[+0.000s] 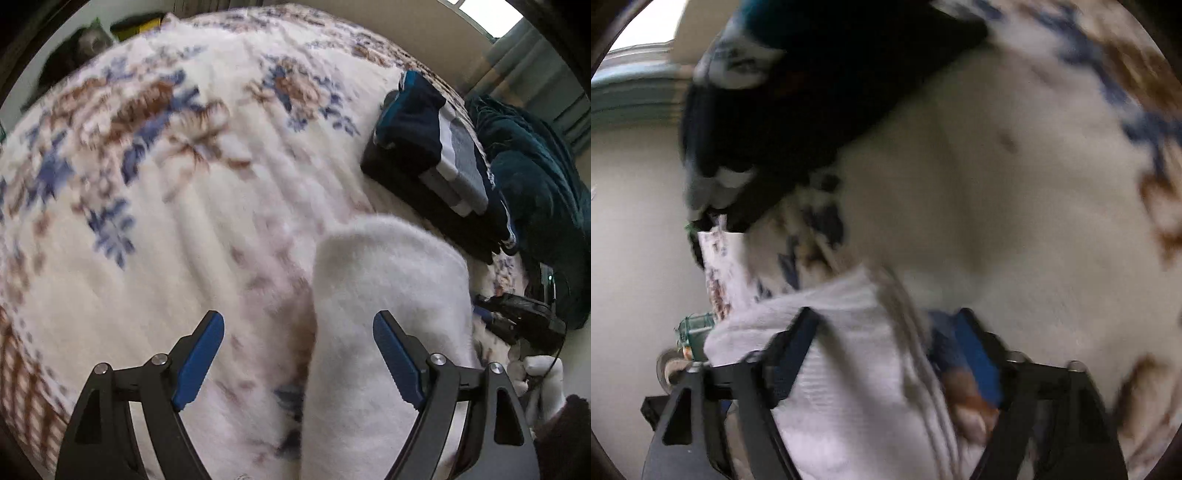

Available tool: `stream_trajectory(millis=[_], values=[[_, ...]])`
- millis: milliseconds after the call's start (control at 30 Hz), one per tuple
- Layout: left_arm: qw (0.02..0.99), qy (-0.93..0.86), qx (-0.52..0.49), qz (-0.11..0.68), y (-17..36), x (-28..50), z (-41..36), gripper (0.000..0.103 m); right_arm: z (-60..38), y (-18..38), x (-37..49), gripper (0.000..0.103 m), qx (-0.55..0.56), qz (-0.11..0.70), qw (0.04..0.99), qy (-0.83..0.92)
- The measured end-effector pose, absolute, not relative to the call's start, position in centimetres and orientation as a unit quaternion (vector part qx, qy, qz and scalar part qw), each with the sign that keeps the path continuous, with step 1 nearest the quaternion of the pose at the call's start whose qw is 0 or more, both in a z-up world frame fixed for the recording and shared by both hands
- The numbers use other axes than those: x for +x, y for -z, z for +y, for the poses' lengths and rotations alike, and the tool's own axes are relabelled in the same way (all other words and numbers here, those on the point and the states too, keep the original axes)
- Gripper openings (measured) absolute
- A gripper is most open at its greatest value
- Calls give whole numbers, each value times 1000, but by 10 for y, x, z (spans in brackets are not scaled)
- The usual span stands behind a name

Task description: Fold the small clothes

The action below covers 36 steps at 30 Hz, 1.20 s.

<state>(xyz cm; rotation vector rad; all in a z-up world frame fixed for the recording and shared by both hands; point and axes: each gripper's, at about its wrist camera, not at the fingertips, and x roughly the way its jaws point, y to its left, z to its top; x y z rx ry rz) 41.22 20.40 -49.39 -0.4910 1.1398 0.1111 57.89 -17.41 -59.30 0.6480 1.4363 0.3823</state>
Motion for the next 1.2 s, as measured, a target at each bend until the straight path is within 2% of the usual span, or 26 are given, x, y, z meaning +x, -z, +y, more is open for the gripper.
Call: stream_trajectory(millis=[100, 300, 333, 500, 533, 567, 600, 633, 667, 767, 867, 967, 1033, 1100, 1133, 1167, 1200], values=[[799, -52, -240, 548, 505, 411, 201, 82, -173, 566, 574, 7, 244, 607, 738, -164], [793, -46, -248, 554, 513, 416, 195, 83, -192, 522, 588, 4, 232, 552, 791, -123], [793, -46, -246, 555, 515, 418, 195, 83, -191, 521, 596, 0, 219, 555, 794, -119], [786, -30, -263, 559, 519, 420, 193, 83, -193, 565, 619, 3, 248, 662, 693, -142], [785, -23, -273, 556, 519, 419, 193, 83, -194, 568, 617, 7, 250, 672, 681, -149], [783, -12, -286, 552, 520, 418, 193, 83, -194, 570, 613, 27, 256, 676, 671, -165], [779, 1, -302, 550, 523, 417, 193, 83, -195, 575, 603, 63, 268, 681, 652, -197], [773, 14, -317, 549, 528, 417, 191, 83, -196, 581, 596, 78, 274, 689, 637, -212], [768, 24, -328, 549, 533, 417, 189, 83, -196, 589, 589, 89, 280, 697, 620, -226], [757, 48, -346, 552, 548, 420, 182, 83, -187, 621, 569, 89, 275, 726, 566, -277], [752, 67, -373, 539, 561, 419, 180, 83, -177, 626, 565, 94, 268, 717, 562, -314], [746, 82, -398, 527, 569, 418, 184, 83, -149, 628, 566, 94, 302, 705, 525, -369], [741, 91, -408, 525, 571, 418, 187, 83, -129, 630, 560, 93, 269, 713, 515, -393], [740, 99, -414, 521, 569, 418, 188, 81, -116, 632, 555, 86, 260, 714, 511, -403], [743, 101, -416, 514, 567, 417, 189, 73, -112, 630, 553, 77, 253, 711, 514, -407], [746, 112, -420, 503, 562, 416, 188, 43, -116, 628, 553, 49, 255, 710, 516, -406], [751, 115, -413, 502, 558, 417, 187, 32, -118, 626, 550, 32, 271, 705, 515, -405]])
